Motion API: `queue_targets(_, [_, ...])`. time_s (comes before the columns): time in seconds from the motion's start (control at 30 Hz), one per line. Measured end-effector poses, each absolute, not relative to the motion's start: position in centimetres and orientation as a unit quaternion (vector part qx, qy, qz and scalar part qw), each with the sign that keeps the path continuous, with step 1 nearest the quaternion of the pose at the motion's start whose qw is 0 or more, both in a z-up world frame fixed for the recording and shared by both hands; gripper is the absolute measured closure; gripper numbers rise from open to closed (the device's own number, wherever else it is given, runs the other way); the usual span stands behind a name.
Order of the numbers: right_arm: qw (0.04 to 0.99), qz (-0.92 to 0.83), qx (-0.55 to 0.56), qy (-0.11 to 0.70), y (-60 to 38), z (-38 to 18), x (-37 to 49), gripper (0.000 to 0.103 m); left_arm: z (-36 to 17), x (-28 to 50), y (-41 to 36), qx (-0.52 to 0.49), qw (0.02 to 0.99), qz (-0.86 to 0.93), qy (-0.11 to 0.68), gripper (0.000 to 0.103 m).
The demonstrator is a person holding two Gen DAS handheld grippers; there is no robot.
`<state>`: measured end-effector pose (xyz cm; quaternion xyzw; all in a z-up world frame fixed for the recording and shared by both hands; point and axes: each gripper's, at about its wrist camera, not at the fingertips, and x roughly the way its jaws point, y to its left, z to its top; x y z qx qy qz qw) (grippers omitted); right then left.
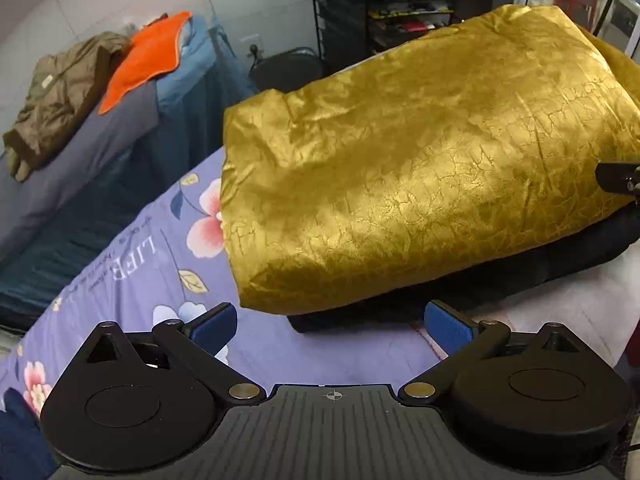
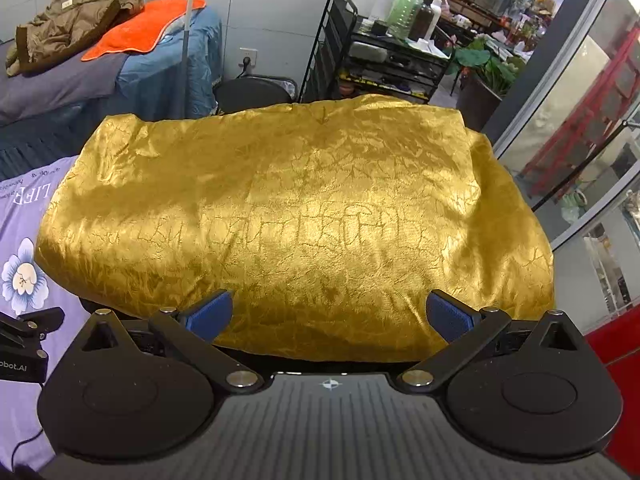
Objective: Fold large clothes
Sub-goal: 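Release the folded jacket and smooth it with both open grippers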
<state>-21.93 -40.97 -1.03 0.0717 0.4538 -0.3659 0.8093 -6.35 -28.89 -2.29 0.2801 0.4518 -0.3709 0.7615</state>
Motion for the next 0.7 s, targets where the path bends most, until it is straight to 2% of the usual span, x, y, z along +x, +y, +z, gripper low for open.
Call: queue_targets(0.7, [0.813,-0.355,0.077,0.456,-40.4,-0.7,-21.7,0.001,-0.6,-7.8,-29.7,0.291,0.768,-0.384,0.421,0.000])
